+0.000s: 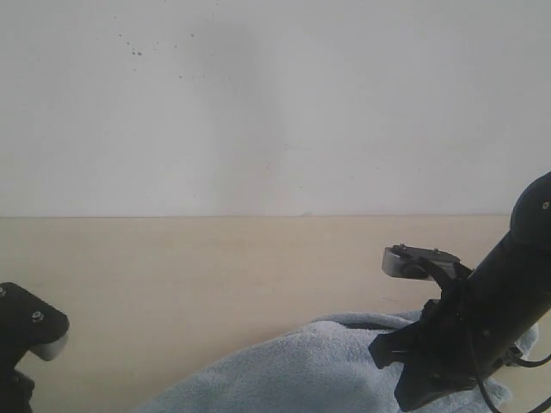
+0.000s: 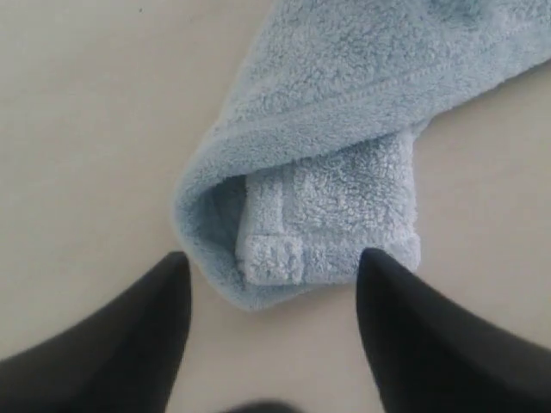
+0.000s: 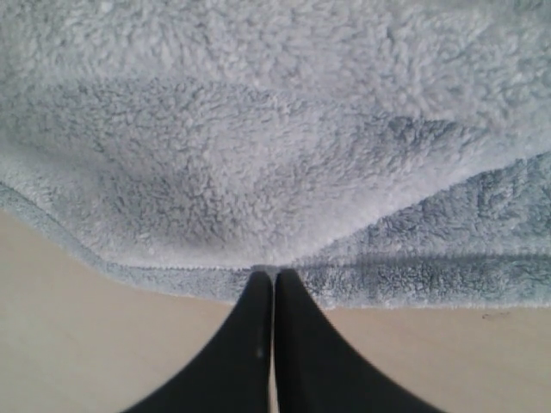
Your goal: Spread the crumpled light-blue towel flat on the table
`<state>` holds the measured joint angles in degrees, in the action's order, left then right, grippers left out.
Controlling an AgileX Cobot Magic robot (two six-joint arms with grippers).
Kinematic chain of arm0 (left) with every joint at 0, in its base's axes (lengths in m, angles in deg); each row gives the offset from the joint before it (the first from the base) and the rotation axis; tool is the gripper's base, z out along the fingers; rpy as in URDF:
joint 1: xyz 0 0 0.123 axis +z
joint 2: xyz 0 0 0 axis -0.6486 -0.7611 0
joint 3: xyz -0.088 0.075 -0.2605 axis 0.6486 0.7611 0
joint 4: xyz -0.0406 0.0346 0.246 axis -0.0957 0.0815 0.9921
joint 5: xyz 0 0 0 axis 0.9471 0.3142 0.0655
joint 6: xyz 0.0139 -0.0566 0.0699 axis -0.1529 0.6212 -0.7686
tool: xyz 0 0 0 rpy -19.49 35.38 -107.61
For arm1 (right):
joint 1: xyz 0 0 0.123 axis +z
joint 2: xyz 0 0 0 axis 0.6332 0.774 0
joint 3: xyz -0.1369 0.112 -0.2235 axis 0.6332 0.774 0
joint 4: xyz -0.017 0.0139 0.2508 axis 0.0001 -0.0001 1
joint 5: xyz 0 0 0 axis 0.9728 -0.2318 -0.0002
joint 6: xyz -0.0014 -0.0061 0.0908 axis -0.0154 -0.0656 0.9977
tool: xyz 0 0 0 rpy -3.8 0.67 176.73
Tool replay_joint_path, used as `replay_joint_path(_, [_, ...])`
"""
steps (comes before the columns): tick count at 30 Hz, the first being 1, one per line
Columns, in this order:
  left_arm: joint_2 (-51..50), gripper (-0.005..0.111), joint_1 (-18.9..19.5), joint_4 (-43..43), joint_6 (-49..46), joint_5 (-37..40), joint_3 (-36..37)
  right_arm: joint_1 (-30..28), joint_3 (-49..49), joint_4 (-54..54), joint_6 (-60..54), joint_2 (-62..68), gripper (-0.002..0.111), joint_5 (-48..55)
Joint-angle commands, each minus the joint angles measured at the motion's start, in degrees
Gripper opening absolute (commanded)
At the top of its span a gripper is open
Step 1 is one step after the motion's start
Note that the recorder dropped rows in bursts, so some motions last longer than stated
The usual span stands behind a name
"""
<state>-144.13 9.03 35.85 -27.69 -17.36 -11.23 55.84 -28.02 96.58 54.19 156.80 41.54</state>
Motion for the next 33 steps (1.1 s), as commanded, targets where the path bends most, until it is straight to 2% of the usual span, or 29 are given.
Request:
replay_joint_path(1, [-5.0,0.056,0.3,-0.3,1.7,-4.0,0.2,0.1,-0.2,0.3,-0.4,-0.2,0.0,0.1])
replay_joint_path(7, [-12.4,0.056,0.3,0.6,1.7,-7.4,0.2,0.1,-0.2,0.6,-0.4,-0.2,0.0,0.9])
replay_joint_path(10, [-14.7,0.056,0.3,0.6,1.7,-6.7,-0.4,0.1,-0.2,0.7,-0.4,-0.2,0.0,0.9])
replay_joint_path(20, [-17.4,0.055,0.3,0.5,1.5,-5.6,-0.9,0.1,-0.2,1.1,-0.4,-0.2,0.0,0.9])
replay_joint_path(22, [-17.4,0.049,0.3,0.4,1.5,-5.6,-1.3,0.1,-0.2,1.1,-0.5,-0.2,0.0,0.9])
replay_joint_path(29, [-17.4,0.012,0.3,0.4,1.5,-6.1,-1.5,0.1,-0.2,1.2,-0.5,-0.2,0.0,0.7])
replay_joint_path(31, [-17.4,0.005,0.3,0.4,1.5,-5.9,-1.5,0.1,-0.2,1.2,-0.5,-0.2,0.0,0.7])
replay_joint_path(33, [-17.4,0.004,0.3,0.4,0.9,-5.7,-1.6,0.1,-0.2,1.2,-0.5,-0.2,0.0,0.7])
